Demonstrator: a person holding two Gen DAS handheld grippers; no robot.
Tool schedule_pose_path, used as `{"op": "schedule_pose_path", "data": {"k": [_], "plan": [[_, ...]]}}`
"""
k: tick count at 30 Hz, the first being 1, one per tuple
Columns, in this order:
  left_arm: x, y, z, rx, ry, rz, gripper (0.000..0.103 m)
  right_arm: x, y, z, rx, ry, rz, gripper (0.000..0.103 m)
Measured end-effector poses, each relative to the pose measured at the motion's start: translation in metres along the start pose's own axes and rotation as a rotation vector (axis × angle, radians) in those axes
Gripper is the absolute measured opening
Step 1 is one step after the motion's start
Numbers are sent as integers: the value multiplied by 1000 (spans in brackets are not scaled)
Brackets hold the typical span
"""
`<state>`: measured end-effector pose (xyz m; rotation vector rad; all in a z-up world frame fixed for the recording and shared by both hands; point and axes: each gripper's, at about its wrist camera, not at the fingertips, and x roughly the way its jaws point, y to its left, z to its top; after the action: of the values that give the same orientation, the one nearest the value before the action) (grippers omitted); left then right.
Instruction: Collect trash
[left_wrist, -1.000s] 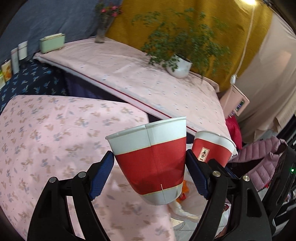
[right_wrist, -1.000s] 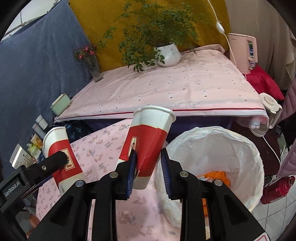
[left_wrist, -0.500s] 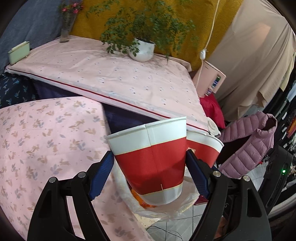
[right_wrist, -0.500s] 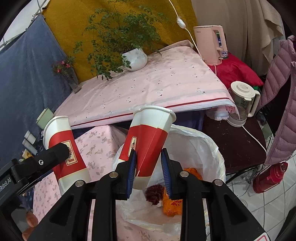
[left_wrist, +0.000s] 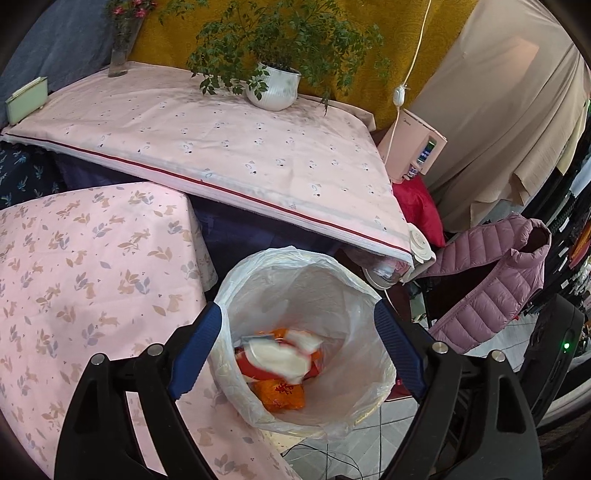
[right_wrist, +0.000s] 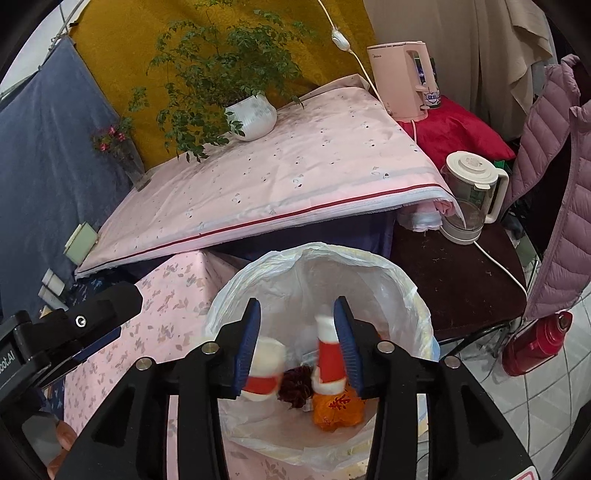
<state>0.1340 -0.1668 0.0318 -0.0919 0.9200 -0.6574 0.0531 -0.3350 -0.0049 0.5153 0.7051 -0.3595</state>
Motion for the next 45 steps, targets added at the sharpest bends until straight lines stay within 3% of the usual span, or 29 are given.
{"op": "schedule_pose_path", "data": {"k": [14,25,32,45], "plan": [[-16,16,-8,44,-58,122,81,-8,20,-10,-147,10,-67,48],[-27,28,-32,105,-84,242,81,-20,28,-32,-267,31,-118,64],[-26,36,-57,167,-84,379,81,-25,31,-49,-306,49,-155,85],[-26,52,-91,144,-35,445,84,-27,31,-75,-370,83,-171,90]]}}
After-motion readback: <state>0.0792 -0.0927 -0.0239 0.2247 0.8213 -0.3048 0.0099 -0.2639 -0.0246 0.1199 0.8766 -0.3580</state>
